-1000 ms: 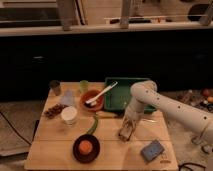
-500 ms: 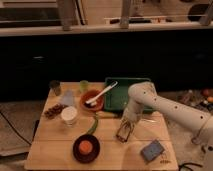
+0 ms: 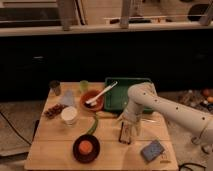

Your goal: Place eraser in table surface

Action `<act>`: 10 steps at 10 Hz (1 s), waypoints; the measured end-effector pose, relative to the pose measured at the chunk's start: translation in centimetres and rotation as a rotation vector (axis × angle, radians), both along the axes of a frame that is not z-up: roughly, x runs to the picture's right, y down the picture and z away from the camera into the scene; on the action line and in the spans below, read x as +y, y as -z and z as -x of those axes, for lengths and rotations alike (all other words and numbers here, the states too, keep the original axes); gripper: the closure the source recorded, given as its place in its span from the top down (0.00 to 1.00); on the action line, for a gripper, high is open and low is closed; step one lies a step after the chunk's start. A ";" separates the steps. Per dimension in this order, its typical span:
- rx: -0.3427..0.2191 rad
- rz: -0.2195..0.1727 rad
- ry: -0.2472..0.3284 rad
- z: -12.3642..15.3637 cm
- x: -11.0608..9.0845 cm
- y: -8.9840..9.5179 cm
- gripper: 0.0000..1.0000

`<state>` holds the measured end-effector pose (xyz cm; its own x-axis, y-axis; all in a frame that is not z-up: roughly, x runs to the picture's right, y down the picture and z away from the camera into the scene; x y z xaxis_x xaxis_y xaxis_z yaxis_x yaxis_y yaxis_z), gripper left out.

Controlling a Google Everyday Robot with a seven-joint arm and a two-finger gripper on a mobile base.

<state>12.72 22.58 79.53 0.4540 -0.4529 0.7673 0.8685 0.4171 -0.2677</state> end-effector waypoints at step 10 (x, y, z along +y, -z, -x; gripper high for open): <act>0.024 -0.093 0.024 -0.3 -5.0 3.4 0.80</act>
